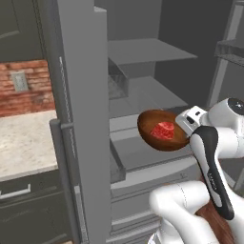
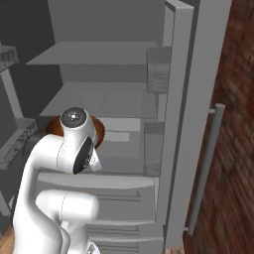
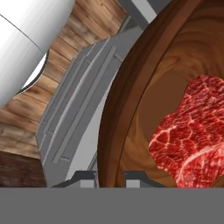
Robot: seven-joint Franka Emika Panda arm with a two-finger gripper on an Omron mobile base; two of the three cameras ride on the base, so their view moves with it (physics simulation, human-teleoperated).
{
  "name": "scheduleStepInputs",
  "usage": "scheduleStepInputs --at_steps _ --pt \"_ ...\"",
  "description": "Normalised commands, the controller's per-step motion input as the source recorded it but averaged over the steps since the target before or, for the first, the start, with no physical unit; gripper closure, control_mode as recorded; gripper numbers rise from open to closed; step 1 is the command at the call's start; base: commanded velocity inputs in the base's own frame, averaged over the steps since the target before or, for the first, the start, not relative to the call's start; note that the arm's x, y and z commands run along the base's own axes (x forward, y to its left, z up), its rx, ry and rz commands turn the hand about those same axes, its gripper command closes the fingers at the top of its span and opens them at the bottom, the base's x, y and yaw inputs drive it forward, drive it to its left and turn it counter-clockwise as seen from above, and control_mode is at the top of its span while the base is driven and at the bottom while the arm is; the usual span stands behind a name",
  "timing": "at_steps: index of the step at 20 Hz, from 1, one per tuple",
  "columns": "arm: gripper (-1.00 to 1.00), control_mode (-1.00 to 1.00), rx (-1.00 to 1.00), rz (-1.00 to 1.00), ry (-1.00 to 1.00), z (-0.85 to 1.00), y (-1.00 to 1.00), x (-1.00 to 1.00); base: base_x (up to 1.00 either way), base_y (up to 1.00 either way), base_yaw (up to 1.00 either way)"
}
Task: Place one of the steaks on the plate and the other in the bowl. Then place the bowl in the fridge.
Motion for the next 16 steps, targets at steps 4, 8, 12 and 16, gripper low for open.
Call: scheduleStepInputs --at_steps 4,8,12,16 --pt "1.0 1.0 0.0 0.0 0.0 0.0 0.0 0.0 0.41 -0.05 0.0" --pt "1.0 1.0 0.0 0.0 0.0 0.0 0.0 0.0 0.4 -0.05 0.0" --pt "1.0 1.0 0.0 0.0 0.0 0.0 0.0 0.0 0.38 -0.04 0.0" --pt "1.0 -1.0 0.0 0.0 0.0 0.01 0.0 0.06 0.22 -0.02 0.0"
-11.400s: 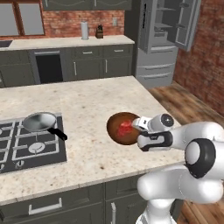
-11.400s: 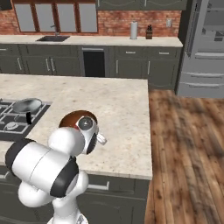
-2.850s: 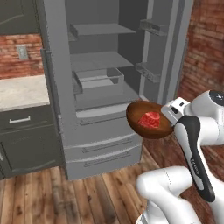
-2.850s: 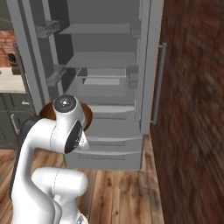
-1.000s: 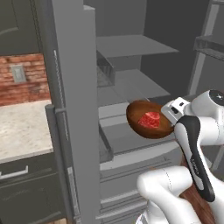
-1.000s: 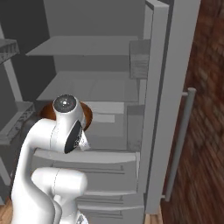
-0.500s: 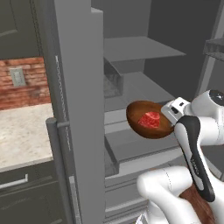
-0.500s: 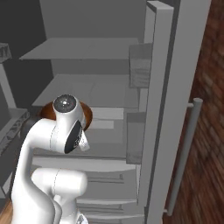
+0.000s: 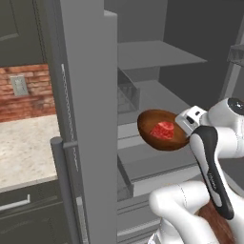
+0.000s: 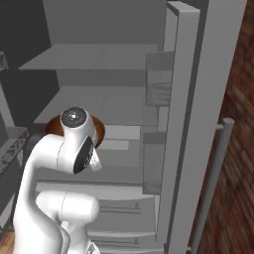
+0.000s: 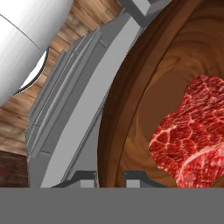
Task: Place one of the steaks on the plate and the other in the bowl. Then place the bowl in the fridge.
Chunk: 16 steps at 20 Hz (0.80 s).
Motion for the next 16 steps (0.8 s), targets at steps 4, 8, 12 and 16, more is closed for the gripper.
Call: scheduleStepInputs --at_steps 4,8,12,16 --pt "1.0 -1.0 0.0 0.0 0.0 0.1 0.0 0.3 0.0 0.0 0.0" --pt "1.0 -1.0 0.0 -0.01 0.0 0.28 0.0 0.26 0.0 0.0 0.0" --pt "1.0 -1.0 0.0 -0.01 0.0 0.4 0.0 0.16 0.0 0.0 0.0" --pt "1.0 -1.0 0.0 0.0 0.0 0.2 0.0 0.22 0.0 0.0 0.0"
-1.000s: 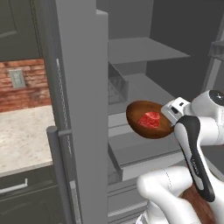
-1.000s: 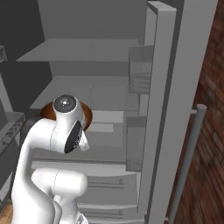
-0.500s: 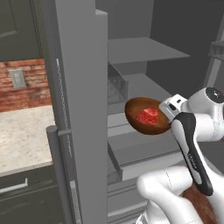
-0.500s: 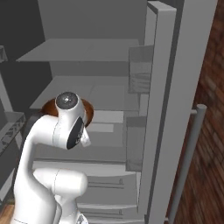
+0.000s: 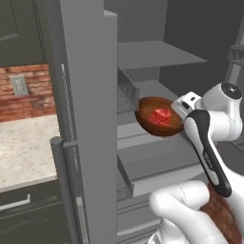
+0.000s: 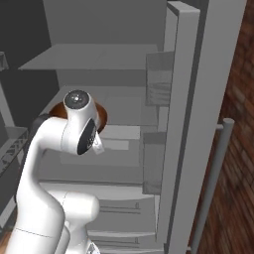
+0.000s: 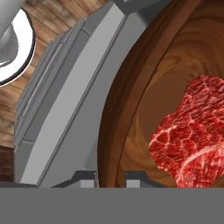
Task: Place one of the steaks on the plate and the other in the bowl. Then place the bowl in the fridge.
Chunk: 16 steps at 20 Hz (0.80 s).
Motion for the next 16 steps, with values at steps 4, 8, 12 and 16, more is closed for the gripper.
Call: scheduleStepInputs --at_steps 4,8,12,16 --pt "1.0 -1.0 0.0 -0.01 0.0 0.1 0.0 0.22 0.0 0.0 0.0" --pt "1.0 -1.0 0.0 0.0 0.0 0.02 0.0 0.31 0.0 0.0 0.0" --pt "1.0 -1.0 0.0 0.0 0.0 0.06 0.0 0.39 0.0 0.0 0.0" --pt "1.0 -1.0 -0.01 0.0 0.04 0.0 0.07 0.56 0.0 0.0 0.0"
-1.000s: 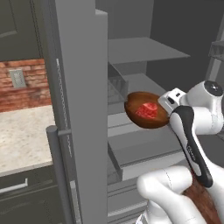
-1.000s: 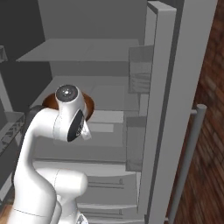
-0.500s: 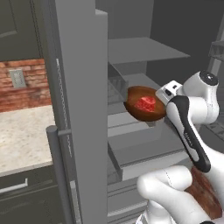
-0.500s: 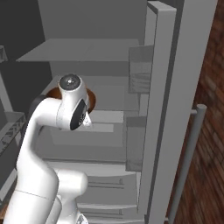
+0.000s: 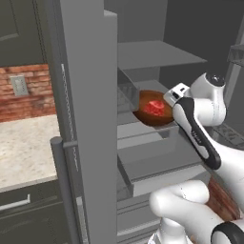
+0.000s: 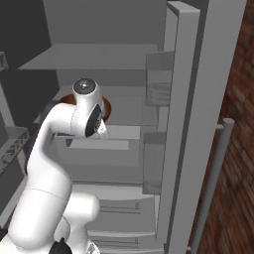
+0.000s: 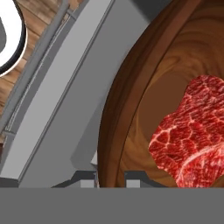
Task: Place one of the steaks on the plate and the other in the bowl. Then place the bowl in the fridge.
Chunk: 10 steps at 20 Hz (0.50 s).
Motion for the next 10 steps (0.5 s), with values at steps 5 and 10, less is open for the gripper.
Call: scheduleStepInputs --at_steps 5,10 --pt "1.0 -1.0 -0.03 0.0 0.03 0.0 0.02 0.43 0.0 0.0 0.0" --pt "1.0 -1.0 -0.01 0.0 -0.01 0.0 0.05 0.29 0.0 0.0 0.0"
